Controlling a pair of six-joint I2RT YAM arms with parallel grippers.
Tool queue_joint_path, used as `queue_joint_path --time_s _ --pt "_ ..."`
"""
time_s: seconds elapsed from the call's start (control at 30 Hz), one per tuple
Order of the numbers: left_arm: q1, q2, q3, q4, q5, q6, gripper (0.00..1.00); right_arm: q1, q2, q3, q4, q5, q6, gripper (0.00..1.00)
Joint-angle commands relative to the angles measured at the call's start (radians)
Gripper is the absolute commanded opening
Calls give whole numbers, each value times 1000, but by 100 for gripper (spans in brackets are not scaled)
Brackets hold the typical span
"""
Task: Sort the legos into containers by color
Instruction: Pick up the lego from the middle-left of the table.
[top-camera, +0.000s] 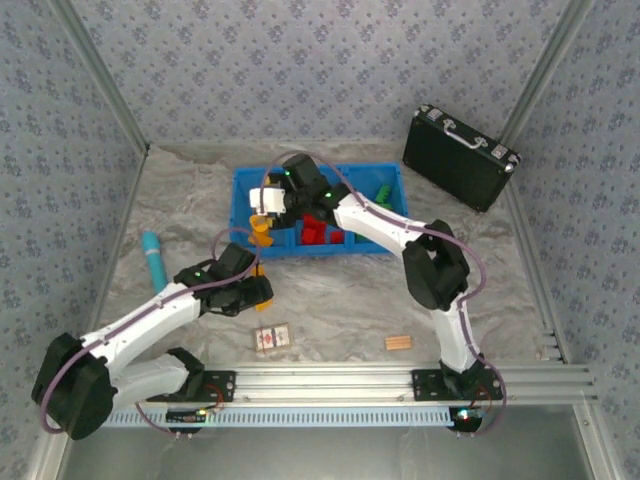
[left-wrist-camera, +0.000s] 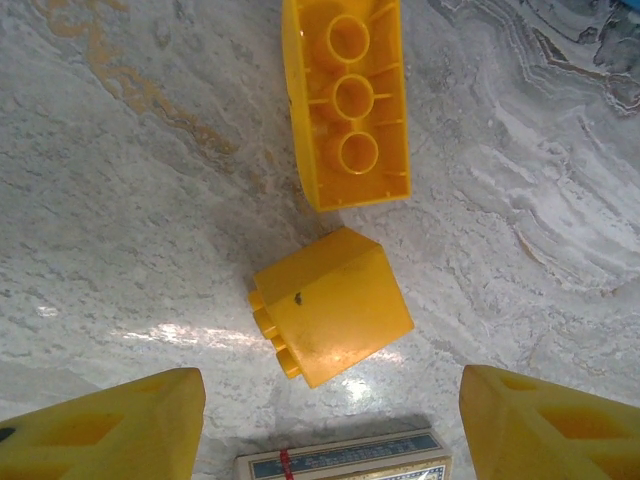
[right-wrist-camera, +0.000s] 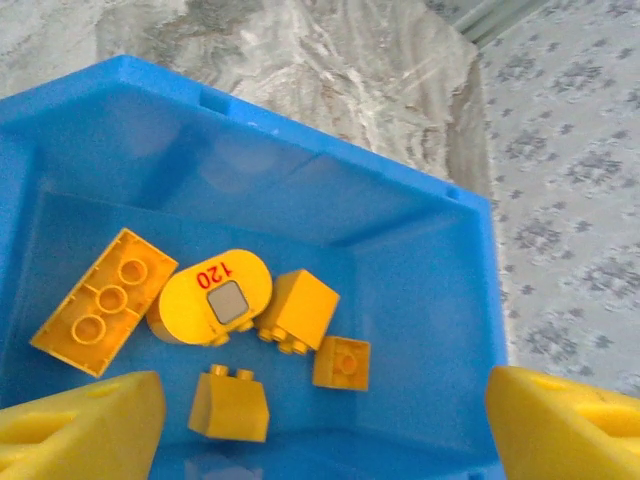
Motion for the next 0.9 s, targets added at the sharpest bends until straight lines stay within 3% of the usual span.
queue_joint_path --time_s 0.0,0.6,0.87 --pt "-14 17 35 0 -29 -45 69 -16 -59 -88 93 10 14 84" --pt "-29 210 16 120 -59 -49 69 -28 -114 -158 145 72 19 84" --pt "-29 229 -32 160 -43 -68 60 -28 -106 -126 132 95 22 84"
